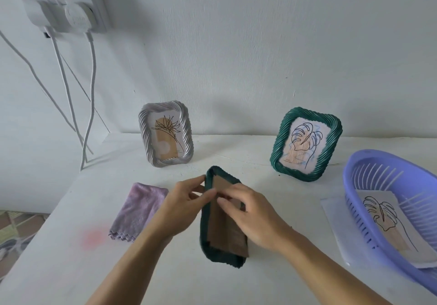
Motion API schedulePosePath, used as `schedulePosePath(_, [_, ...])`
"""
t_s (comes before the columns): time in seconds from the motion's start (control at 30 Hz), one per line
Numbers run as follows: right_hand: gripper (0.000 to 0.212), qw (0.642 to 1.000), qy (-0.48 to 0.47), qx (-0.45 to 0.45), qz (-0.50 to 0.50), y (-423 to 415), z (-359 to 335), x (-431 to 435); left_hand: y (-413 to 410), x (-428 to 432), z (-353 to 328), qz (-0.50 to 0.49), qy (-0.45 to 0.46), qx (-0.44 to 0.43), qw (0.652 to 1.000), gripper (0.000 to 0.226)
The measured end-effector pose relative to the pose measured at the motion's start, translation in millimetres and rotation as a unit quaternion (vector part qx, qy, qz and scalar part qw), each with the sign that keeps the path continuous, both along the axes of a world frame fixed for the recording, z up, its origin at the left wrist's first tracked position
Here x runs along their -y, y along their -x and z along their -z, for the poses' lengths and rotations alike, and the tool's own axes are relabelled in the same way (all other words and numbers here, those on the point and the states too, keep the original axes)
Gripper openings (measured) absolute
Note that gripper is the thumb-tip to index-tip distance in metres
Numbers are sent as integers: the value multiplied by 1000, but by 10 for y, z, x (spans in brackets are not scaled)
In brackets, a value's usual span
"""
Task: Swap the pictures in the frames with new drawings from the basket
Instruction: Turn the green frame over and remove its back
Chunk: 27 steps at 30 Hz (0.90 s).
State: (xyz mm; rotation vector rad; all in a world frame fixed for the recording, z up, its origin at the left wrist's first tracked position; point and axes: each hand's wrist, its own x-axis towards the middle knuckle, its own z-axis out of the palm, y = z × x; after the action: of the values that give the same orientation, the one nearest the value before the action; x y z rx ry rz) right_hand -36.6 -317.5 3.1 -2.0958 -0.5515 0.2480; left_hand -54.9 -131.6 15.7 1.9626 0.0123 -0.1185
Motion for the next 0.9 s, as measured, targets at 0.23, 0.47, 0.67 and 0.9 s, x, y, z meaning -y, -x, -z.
schedulePosePath(0.23, [37,994,72,74,-26,-35,538,190,-14,-125,521,-60,-97,-23,993,62])
schedulePosePath(0.47, [51,970,154,185,-30,-73,887,375,34,-74,864,-56,-237,46,969,55])
schedulePosePath(0.67, [38,958,137,253,24,-142,918,380,-3,-89,914,-30,-282,73,956,64])
schedulePosePath(0.9, [42,940,171,247,160,-319,1054,470,44,95,901,-27,-385,67,920,72])
